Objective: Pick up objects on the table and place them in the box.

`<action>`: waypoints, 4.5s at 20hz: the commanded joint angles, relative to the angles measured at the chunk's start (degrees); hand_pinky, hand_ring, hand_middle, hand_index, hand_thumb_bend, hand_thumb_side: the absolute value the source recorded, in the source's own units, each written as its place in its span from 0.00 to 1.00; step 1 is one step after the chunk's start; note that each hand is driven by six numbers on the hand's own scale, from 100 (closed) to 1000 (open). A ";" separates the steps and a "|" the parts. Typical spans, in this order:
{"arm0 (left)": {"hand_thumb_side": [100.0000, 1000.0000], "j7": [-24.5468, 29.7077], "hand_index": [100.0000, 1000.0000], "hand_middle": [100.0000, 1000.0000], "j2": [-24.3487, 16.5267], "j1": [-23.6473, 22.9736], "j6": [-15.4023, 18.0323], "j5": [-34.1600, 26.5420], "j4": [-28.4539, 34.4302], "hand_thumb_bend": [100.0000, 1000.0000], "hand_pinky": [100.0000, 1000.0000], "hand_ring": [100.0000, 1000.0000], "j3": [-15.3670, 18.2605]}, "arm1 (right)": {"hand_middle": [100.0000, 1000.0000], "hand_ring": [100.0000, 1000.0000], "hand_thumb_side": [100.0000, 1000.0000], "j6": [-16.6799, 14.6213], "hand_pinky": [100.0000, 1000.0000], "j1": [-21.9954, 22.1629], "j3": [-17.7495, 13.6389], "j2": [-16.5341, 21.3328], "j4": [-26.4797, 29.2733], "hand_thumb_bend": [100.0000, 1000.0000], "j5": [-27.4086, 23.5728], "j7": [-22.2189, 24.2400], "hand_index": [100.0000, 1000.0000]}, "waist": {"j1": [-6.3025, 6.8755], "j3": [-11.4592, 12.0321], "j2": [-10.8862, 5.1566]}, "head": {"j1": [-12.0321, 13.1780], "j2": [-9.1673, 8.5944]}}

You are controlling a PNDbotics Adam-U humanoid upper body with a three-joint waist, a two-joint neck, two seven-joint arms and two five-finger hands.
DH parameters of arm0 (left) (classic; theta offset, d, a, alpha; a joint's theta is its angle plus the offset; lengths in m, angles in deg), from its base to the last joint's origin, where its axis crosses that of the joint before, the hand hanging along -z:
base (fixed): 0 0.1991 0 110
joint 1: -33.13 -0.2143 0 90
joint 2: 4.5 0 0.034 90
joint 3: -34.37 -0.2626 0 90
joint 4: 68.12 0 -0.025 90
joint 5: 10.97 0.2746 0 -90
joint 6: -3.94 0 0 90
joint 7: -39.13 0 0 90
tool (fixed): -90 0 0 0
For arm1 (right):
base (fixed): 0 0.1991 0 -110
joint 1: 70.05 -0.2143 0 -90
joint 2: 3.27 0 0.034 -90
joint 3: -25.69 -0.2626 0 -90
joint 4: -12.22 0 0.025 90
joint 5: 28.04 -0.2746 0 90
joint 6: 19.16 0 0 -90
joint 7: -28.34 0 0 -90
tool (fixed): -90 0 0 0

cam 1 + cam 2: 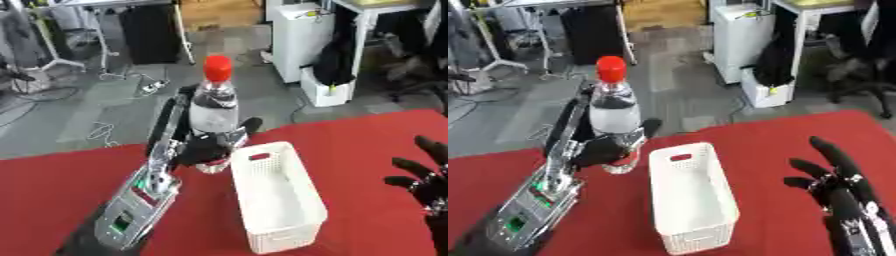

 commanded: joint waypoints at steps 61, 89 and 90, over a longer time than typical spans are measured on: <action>0.94 -0.77 0.83 0.84 2.32 3.42 8.06 6.49 -3.11 0.83 0.61 1.00 2.50 | 1.00 0.85 0.68 0.66 0.74 -2.30 0.41 0.66 0.65 0.00 -0.27 1.45 1.00 | 1.81 -4.86 1.11 | -1.91 -0.50; 0.76 5.74 0.82 0.87 -2.35 -11.54 6.64 4.50 15.80 0.54 0.73 1.00 3.51 | 1.00 0.85 0.69 1.14 0.74 -0.25 -0.84 0.33 -1.89 0.00 1.33 0.40 1.00 | -1.17 5.24 -2.16 | -4.59 -0.23; 0.77 5.86 0.82 0.87 -1.80 -13.09 8.12 4.77 17.41 0.53 0.74 1.00 3.74 | 0.99 0.85 0.70 1.18 0.74 -0.57 -0.86 0.24 -2.10 0.00 1.39 0.23 1.00 | -1.38 6.08 -2.34 | -4.80 -0.43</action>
